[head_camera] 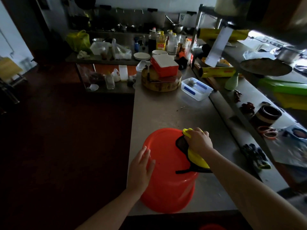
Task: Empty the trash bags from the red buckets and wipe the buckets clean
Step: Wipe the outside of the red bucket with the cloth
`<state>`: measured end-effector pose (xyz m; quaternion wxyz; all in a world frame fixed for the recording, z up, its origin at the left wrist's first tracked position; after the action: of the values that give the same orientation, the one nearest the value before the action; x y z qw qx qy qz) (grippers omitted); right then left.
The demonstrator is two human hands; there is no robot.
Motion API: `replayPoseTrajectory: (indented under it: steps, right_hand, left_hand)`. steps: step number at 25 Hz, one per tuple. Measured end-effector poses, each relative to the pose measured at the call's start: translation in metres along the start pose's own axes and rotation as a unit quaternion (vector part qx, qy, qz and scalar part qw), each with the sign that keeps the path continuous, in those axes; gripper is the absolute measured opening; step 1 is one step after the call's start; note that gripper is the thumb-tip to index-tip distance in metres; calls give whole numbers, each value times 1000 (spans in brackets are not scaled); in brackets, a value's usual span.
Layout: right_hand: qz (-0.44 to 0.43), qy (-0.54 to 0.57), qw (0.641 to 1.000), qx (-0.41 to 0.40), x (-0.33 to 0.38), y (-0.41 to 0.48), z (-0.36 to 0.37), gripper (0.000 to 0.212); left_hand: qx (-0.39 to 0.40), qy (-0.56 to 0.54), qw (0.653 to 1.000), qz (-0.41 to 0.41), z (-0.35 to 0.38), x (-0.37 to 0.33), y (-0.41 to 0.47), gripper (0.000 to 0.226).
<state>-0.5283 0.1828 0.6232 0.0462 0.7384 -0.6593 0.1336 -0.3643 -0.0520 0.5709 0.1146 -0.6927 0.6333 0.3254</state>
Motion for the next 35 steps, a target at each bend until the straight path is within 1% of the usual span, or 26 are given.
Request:
replayPoseTrajectory:
  steps: [2, 4, 7, 8, 9, 11, 12, 13, 15, 18, 20, 23, 26, 27, 30, 33, 35]
  right_hand:
    - [6, 13, 1000, -6, -9, -11, 0, 35]
    - [7, 19, 1000, -10, -14, -21, 0, 34]
    - [9, 38, 999, -7, -25, -32, 2, 37]
    - [14, 52, 999, -5, -29, -33, 4, 39]
    - [20, 70, 997, -5, -34, -35, 5, 42]
    - [32, 110, 993, -2, -42, -40, 7, 46]
    - [34, 122, 992, -2, -44, -43, 7, 47]
    - [35, 130, 991, -2, -46, -45, 6, 47]
    - [26, 143, 989, -7, -47, -50, 3, 46]
    - [10, 155, 988, -15, -49, -57, 1, 45]
    - [14, 166, 986, -12, -51, -60, 3, 49]
    - [24, 164, 986, 4, -50, -59, 1, 62]
    - [24, 154, 987, 36, -49, -50, 3, 66]
    - [26, 155, 987, 42, -50, -47, 4, 68]
    - [28, 163, 984, 65, -52, -40, 6, 75]
    - [31, 165, 982, 89, -54, -29, 11, 84]
    - [33, 172, 979, 105, -55, -20, 16, 86]
  left_hand:
    - [15, -5, 1000, -10, 0, -3, 0, 75]
    - [33, -35, 998, -28, -1, -6, -1, 79]
    - [44, -83, 995, -46, -3, -8, -1, 74]
    - [54, -100, 990, -79, -1, -2, 2, 74]
    - [77, -123, 980, -134, 3, 6, 6, 78]
    - [126, -171, 949, -234, 10, 19, 13, 91]
    - [138, -177, 941, -254, 11, 20, 16, 91]
    - [143, -174, 939, -259, 10, 19, 18, 87]
    - [136, -145, 949, -247, 4, 15, 21, 78]
    - [114, -123, 960, -226, -4, 5, 23, 74]
    - [116, -126, 955, -241, -4, -2, 24, 72]
    - [120, -151, 940, -280, -5, -7, 26, 74]
    - [139, -165, 929, -299, 0, 3, 29, 79]
    - [139, -184, 922, -310, 2, 4, 28, 77]
    - [148, -262, 884, -358, 2, -6, 14, 74]
    - [152, -289, 871, -366, 3, -6, 14, 72]
    - [149, -308, 860, -378, 5, -7, 12, 68]
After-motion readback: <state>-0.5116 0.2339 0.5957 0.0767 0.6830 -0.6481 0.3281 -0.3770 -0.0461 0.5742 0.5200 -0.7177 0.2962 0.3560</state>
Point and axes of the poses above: each hand's wrist, its own y-axis towards the middle knuckle, its own z-axis out of the palm, x = y × z, the point moved 8 cm from there along y, towards the middle knuckle, and after that the axes turned 1 degree about z, right-handed, at the moved point
